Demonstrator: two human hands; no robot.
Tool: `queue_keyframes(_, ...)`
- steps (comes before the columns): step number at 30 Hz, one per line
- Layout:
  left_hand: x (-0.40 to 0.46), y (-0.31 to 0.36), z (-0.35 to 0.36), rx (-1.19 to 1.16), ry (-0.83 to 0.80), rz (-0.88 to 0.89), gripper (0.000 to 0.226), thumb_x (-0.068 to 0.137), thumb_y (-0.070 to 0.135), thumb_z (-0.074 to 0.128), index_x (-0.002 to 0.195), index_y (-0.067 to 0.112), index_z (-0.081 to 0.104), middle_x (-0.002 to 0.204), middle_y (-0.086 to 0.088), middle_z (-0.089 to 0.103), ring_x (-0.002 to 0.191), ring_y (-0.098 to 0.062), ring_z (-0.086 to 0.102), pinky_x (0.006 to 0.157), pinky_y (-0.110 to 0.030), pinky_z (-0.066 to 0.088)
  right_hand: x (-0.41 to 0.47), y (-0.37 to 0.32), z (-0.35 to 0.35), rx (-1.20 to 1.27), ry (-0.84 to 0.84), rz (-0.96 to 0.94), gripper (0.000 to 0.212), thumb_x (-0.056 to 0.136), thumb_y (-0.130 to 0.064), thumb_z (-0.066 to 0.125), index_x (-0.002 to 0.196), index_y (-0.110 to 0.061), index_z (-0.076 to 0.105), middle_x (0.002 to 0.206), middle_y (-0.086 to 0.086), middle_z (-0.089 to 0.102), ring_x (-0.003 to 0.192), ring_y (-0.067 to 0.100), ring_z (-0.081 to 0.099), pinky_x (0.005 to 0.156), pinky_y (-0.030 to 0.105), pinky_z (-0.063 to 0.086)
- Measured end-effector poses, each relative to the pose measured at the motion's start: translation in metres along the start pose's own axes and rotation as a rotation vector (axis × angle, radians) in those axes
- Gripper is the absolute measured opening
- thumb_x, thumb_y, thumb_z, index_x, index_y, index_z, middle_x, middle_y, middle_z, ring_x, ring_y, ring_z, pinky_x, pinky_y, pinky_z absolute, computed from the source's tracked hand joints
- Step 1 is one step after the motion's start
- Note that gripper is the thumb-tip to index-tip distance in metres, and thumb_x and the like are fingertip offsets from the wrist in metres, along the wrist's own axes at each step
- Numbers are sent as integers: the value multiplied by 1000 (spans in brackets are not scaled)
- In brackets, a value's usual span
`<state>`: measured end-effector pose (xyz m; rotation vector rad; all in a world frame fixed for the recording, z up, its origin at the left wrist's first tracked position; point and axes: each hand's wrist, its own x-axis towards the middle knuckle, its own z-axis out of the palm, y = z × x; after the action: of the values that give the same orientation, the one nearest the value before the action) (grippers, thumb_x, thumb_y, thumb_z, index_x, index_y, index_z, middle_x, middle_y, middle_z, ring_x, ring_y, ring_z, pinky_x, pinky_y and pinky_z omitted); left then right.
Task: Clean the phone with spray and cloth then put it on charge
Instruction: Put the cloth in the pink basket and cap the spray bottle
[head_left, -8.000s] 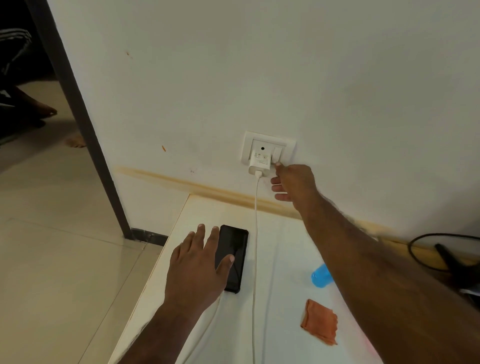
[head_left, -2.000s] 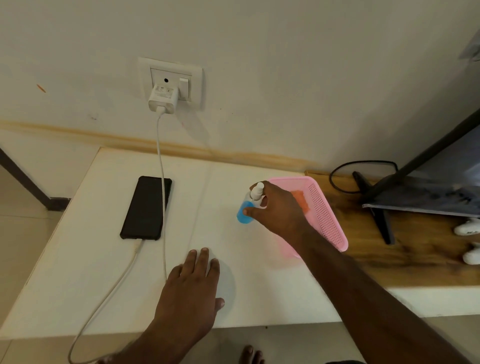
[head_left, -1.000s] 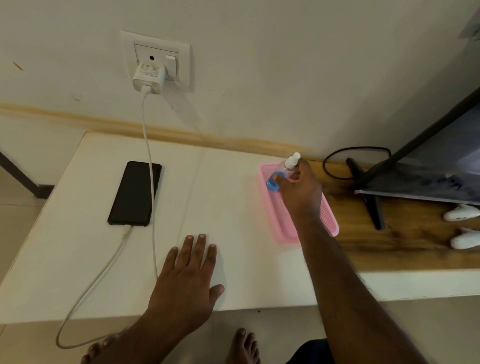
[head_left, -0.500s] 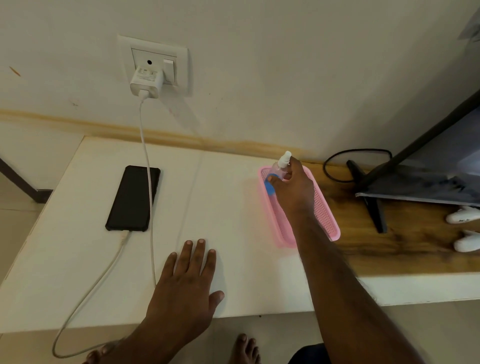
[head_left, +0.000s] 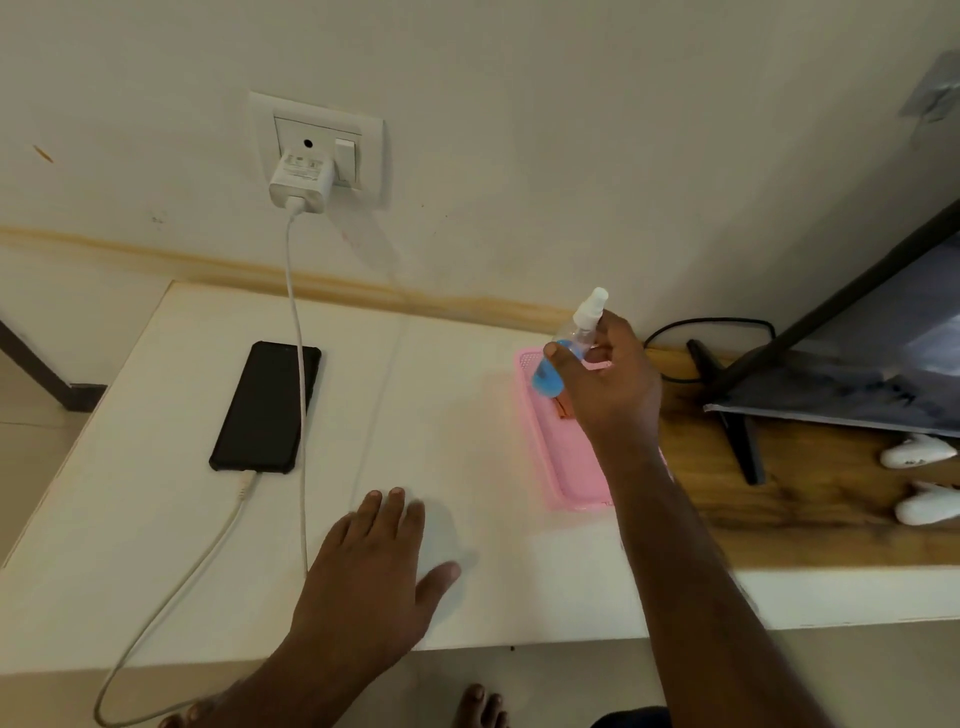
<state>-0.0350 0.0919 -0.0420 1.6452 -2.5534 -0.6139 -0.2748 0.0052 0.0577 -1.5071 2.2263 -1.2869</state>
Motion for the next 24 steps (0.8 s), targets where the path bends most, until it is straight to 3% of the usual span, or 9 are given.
queue_keyframes(5, 14, 12, -32, -491, 206, -149, 102, 71, 96, 16, 153, 36, 21, 156, 9, 40, 137, -16, 46, 109, -37, 38, -25, -44, 4, 155, -358, -42, 45, 73, -56, 77, 109, -40, 57, 94, -25, 64, 86, -3, 61, 62, 9, 50)
queue_keyframes(8, 22, 17, -49, -630, 332, -128, 93, 76, 82, 37, 152, 30, 28, 152, 5, 46, 132, -18, 51, 103, -33, 41, -41, -59, 18, 131, -569, -91, 47, 69, -57, 79, 106, -39, 58, 95, -28, 64, 86, -1, 62, 67, 12, 54)
queue_keyframes(11, 26, 14, -62, -692, 385, -133, 84, 76, 68, 43, 142, 16, 46, 126, -2, 64, 108, -19, 63, 90, -23, 41, -53, -64, 27, 136, -680, -154, 50, 65, -60, 78, 106, -38, 60, 95, -22, 67, 87, 3, 65, 72, 20, 58)
queue_keyframes(14, 26, 10, -65, -675, 385, -154, 73, 80, 64, 46, 138, 20, 46, 109, 13, 54, 92, -9, 57, 81, -18, 42, -42, -59, 15, 208, -779, -141, 43, 67, -58, 79, 106, -46, 65, 99, -21, 71, 89, 5, 69, 69, 18, 57)
queue_keyframes(16, 26, 9, -64, -700, 360, -175, 68, 79, 67, 46, 133, 25, 45, 110, 16, 50, 92, -10, 57, 83, -22, 44, -25, -38, -1, 276, -678, -3, 35, 72, -53, 78, 105, -44, 68, 98, -13, 74, 87, 10, 71, 67, 28, 60)
queue_keyframes(18, 25, 7, -62, -699, 346, -177, 67, 78, 69, 45, 130, 27, 44, 110, 17, 50, 88, -9, 57, 83, -23, 43, -10, -9, -12, 108, -469, 78, 23, 83, -42, 74, 103, -31, 70, 90, -9, 73, 85, 13, 70, 70, 35, 60)
queue_keyframes(19, 25, 6, -62, -691, 341, -176, 68, 78, 70, 44, 130, 27, 44, 110, 17, 50, 87, -8, 56, 82, -23, 43, -5, 8, -14, -99, -431, 82, 18, 87, -35, 73, 103, -27, 69, 89, -11, 70, 84, 12, 68, 70, 29, 56)
queue_keyframes(21, 25, 6, -61, -680, 335, -178, 69, 78, 70, 44, 132, 27, 44, 111, 18, 49, 88, -8, 55, 83, -22, 42, -5, 32, -10, -440, -517, 126, 23, 87, -27, 74, 109, -24, 68, 97, -10, 67, 83, 8, 61, 71, 19, 45)
queue_keyframes(24, 24, 7, -59, -665, 333, -171, 68, 79, 70, 44, 132, 27, 44, 112, 19, 47, 90, -7, 54, 84, -22, 42, -10, 49, 2, -497, -654, 268, 32, 81, -21, 79, 111, -24, 67, 111, -3, 68, 92, 17, 60, 88, 33, 51)
